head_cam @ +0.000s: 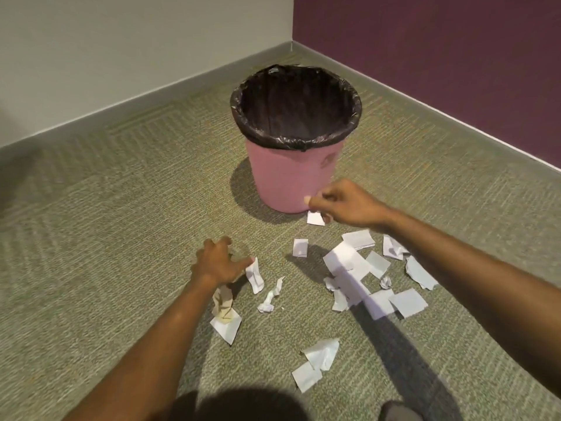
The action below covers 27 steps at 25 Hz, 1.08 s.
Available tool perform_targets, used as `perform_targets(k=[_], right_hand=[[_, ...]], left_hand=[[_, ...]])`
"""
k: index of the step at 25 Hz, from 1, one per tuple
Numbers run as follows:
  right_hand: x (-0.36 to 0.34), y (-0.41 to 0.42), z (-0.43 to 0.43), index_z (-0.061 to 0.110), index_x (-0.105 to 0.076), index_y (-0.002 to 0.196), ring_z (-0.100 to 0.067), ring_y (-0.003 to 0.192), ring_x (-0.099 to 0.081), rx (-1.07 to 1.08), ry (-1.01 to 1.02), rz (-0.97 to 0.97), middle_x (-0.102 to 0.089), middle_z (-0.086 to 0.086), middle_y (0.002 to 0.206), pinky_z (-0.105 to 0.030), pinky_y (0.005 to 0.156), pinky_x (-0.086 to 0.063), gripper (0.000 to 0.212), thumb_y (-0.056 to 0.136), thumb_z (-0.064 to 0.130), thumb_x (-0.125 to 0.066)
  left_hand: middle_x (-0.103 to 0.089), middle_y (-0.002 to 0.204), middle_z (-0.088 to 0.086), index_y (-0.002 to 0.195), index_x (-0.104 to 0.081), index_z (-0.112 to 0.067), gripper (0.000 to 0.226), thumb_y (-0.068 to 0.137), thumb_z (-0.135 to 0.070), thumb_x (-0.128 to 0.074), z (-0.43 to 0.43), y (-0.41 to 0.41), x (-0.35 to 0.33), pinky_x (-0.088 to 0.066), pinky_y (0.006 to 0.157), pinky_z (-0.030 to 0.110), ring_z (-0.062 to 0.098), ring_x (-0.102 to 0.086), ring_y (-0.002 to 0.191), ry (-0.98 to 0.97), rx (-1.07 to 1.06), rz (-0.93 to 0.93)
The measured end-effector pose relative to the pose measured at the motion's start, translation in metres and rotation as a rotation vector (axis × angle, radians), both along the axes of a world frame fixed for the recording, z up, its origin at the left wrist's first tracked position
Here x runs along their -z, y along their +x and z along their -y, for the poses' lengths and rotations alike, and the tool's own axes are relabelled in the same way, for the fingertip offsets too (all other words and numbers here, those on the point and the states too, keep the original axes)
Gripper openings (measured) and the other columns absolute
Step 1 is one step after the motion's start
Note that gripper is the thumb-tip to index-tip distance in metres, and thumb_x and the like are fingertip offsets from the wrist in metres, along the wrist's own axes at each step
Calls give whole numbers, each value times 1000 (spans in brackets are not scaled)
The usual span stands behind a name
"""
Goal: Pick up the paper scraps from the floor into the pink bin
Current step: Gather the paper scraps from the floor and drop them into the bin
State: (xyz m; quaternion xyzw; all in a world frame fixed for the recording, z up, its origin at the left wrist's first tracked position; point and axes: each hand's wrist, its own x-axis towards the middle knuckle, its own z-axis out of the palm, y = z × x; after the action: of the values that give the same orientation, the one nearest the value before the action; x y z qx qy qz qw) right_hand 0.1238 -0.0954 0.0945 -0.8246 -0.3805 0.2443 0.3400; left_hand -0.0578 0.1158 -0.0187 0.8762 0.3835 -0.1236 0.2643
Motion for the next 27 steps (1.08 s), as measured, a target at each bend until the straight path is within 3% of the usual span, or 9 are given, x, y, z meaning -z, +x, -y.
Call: perform_targets(k=[2,3,5,7,10,16,21,24,27], right_hand=[[53,-8,-4,5,-70,95,-17,79,-67,-161,-292,54,-72,-12,94,-36,76,-56,28,90,33,-67],[74,-12,-7,9,-64,116,-24,98,-66,-210,-438,79,-67,-14,116,-41,87,-54,41,87,39,-68],[108,-19,-11,17,-36,146,-36,131,-45,-289,-645,131,-38,-17,150,-49,105,-43,85,78,53,-71],[125,-25,-17,24,-15,154,-40,146,-18,-310,-711,173,-9,-15,162,-57,114,-27,109,70,61,-74],[143,-28,-26,30,-11,152,-43,148,-5,-306,-728,168,5,-14,163,-63,113,-15,115,64,65,-77],[160,-67,-44,24,-28,144,-40,136,-29,-433,-646,350,-28,-15,150,-56,105,-34,103,63,75,-68],[160,-105,-50,22,-31,143,-36,132,-35,-519,-578,397,-32,-13,148,-55,101,-40,98,67,74,-66],[164,-124,-44,19,-36,138,-38,128,-39,-558,-555,488,-33,-16,146,-54,96,-45,80,77,59,-68],[173,-134,-28,13,-50,127,-36,117,-46,-607,-459,592,-43,-17,135,-48,83,-54,45,87,27,-66]], left_hand=[[-19,155,18,152,-22,-26,108,67,-66,-75,5,-20,15,-33,108,62,44,-19,142,-59,87,-178],[-11,158,17,153,-14,-30,117,62,-66,-78,8,-28,22,-30,110,63,44,-12,145,-99,121,-223],[4,161,15,154,-5,-34,128,56,-63,-83,17,-42,31,-27,112,63,44,-2,147,-145,200,-280],[18,161,14,154,0,-37,133,55,-59,-86,26,-55,39,-27,112,62,44,3,148,-128,282,-332],[25,159,12,153,-2,-37,129,57,-52,-88,34,-70,49,-35,109,57,43,3,148,-12,353,-332],[9,158,16,142,-33,-29,81,76,-28,-81,38,-82,50,-47,101,45,36,-24,139,115,370,-210],[-3,159,13,127,-50,-22,43,88,-19,-67,31,-76,52,-50,94,43,34,-47,123,123,294,-73],[-8,160,7,118,-58,-18,30,89,-11,-63,32,-70,52,-52,89,40,30,-55,113,119,276,-22],[-8,162,4,118,-60,-18,32,88,-9,-66,33,-55,47,-54,84,37,28,-60,109,101,232,41]])
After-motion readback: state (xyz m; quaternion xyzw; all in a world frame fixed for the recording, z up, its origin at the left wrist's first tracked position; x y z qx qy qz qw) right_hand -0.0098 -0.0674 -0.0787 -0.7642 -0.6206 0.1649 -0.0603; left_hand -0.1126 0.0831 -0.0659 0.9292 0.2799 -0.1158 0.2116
